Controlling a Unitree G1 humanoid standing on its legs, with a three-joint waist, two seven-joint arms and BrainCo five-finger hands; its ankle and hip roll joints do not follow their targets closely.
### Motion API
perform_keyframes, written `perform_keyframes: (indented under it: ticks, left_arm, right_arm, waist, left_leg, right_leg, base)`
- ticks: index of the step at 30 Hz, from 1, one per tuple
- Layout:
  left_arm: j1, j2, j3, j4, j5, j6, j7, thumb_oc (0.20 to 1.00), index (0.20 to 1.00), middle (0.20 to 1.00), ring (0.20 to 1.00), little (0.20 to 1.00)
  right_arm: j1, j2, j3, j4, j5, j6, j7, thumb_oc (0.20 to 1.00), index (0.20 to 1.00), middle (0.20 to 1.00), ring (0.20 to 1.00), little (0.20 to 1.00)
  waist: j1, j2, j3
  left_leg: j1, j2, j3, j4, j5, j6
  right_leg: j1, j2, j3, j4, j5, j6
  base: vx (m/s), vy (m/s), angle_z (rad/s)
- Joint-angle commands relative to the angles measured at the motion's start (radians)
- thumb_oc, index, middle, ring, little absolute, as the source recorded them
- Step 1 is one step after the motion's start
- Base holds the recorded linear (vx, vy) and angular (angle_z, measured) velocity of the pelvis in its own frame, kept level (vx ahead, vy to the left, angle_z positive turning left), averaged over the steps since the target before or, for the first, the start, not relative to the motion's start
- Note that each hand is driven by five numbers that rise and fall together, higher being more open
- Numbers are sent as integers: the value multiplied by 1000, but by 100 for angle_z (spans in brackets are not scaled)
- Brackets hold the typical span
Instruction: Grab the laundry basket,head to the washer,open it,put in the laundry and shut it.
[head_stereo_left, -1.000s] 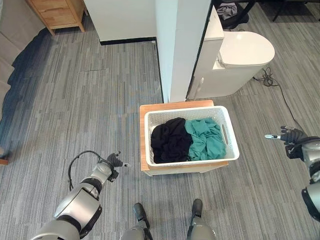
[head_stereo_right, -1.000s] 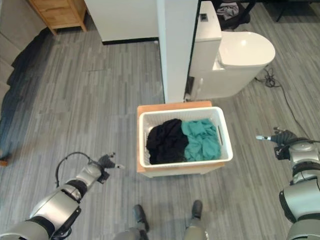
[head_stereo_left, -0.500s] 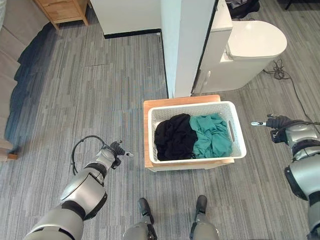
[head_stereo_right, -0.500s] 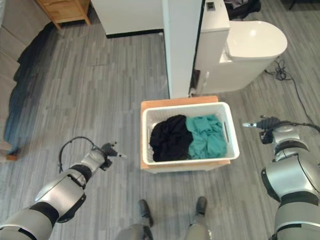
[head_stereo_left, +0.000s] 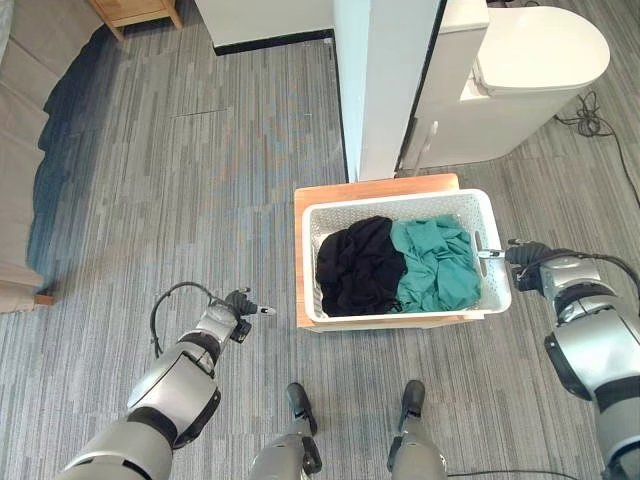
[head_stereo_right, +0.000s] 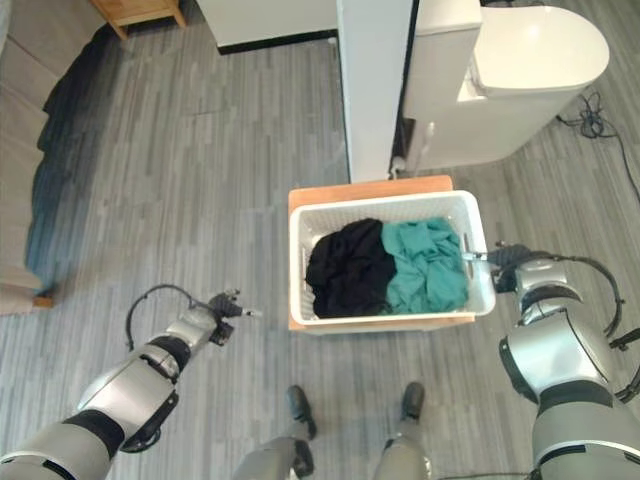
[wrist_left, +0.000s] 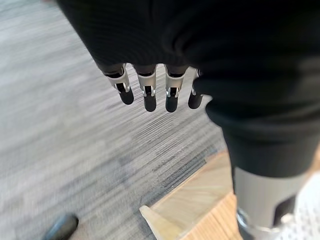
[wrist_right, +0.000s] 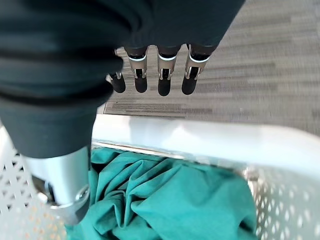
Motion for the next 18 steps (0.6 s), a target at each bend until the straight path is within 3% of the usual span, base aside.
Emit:
perform_keyframes:
  ticks: [1,15,18]
  left_arm:
    - [-91,-18,22,110,-29,-11,19,1000,1000,1000,1000,1000]
    - [-19,-45,34,102,-72,-34,10,1000,1000,1000,1000,1000]
    - [-2,-49,29,106,-52,-36,15,1000,1000,1000,1000,1000]
  right_arm:
    - [-101,8,20,132,44,-17,-23,1000,1000,1000,1000,1000]
    - [-50,-28,-45,158,89,-20,-23,1000,1000,1000,1000,1000]
    - [-38,-36,-57,161,81,-24,-28,1000,1000,1000,1000,1000]
  waist:
    - [20,-8,51]
    - [60,30,32]
    - [76,50,29]
  left_leg:
    - [-8,-26,-94,-12,-12,-47]
    - [-1,-37,-108,-12,-6,-48]
    - [7,-40,-118,-12,-4,-49]
  right_leg:
    - [1,8,-9,-27,89,48]
    - [26,-4,-42,-27,84,51]
    - [43,-11,-55,-27,77,50]
  base:
    - [13,2,3]
    - [2,0,1]
    - [5,-22,17]
